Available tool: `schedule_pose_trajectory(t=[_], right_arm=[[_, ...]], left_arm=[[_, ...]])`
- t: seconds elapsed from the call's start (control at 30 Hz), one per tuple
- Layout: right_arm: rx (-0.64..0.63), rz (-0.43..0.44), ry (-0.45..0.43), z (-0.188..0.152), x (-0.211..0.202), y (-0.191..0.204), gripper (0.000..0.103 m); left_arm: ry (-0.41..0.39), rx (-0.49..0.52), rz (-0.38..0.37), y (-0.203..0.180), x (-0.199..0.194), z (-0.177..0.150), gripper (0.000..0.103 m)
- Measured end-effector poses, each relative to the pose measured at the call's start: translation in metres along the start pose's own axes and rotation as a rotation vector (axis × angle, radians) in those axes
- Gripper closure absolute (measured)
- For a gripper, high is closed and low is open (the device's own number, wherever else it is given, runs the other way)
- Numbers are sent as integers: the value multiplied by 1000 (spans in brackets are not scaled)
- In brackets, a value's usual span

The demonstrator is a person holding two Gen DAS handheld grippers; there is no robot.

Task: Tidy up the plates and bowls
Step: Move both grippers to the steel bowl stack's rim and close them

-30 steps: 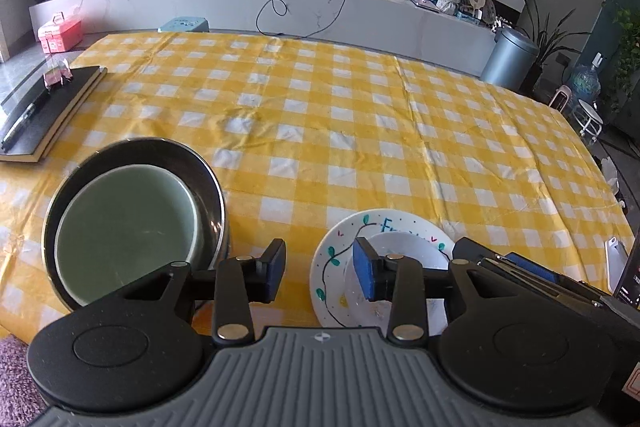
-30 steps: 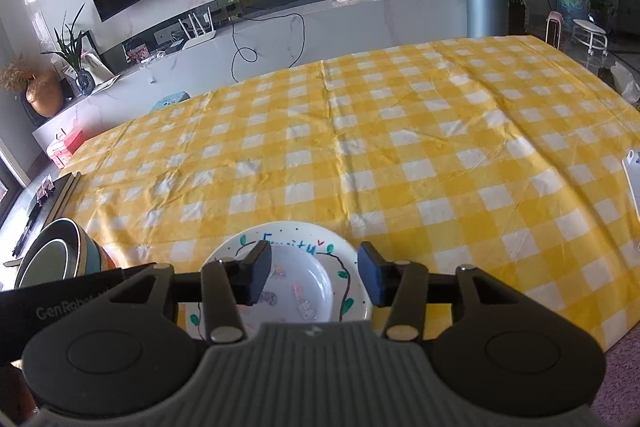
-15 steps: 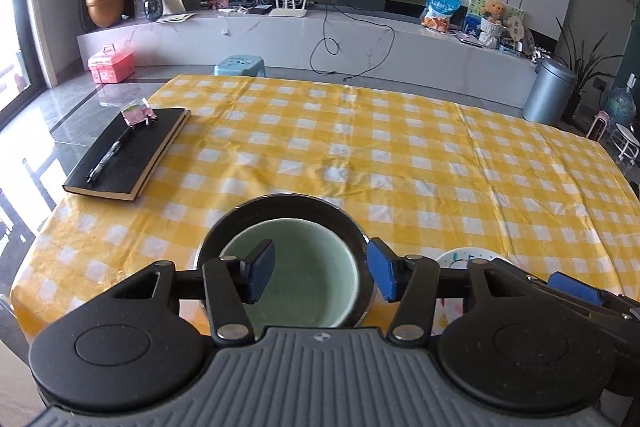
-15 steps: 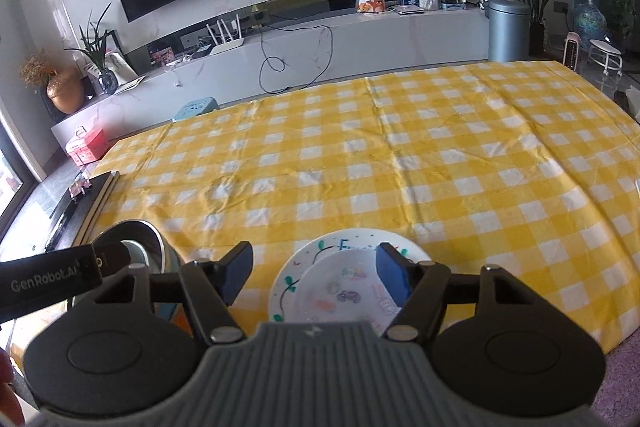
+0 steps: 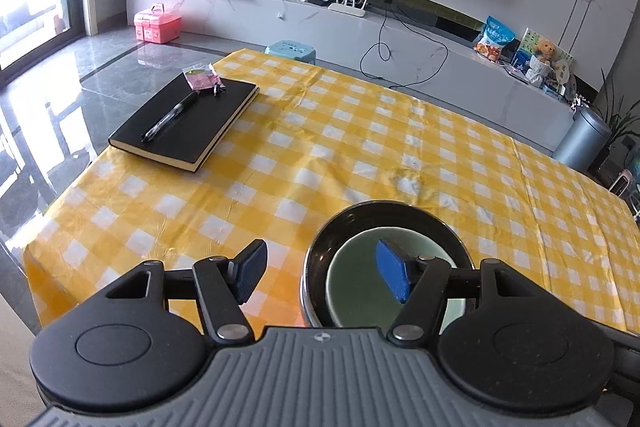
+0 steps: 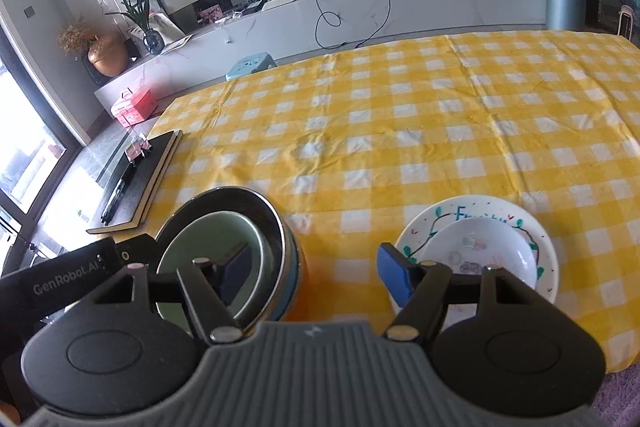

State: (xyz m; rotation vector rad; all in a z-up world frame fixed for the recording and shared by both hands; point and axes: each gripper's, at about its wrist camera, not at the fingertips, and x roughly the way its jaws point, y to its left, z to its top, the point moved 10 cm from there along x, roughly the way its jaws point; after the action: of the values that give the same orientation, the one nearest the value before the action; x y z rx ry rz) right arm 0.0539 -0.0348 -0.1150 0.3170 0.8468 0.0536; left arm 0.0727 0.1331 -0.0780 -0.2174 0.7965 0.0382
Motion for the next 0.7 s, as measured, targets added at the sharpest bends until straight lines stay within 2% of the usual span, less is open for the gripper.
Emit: schedule_pose_trajectory(t=[0.17, 0.33, 0.43, 0.7], right_arm=[[23, 11, 57, -4, 22, 11, 30], [31, 3, 106, -13, 41, 12, 30], [34, -4, 131, -16, 51, 11, 34], [53, 6, 188, -24, 73, 8, 41]], left_arm=[[38, -84, -10, 22, 12, -7, 29], [98, -159, -92, 26, 28, -18, 29], [141, -190, -125, 23, 40, -25, 29], [187, -221, -134, 26, 57, -33, 32]])
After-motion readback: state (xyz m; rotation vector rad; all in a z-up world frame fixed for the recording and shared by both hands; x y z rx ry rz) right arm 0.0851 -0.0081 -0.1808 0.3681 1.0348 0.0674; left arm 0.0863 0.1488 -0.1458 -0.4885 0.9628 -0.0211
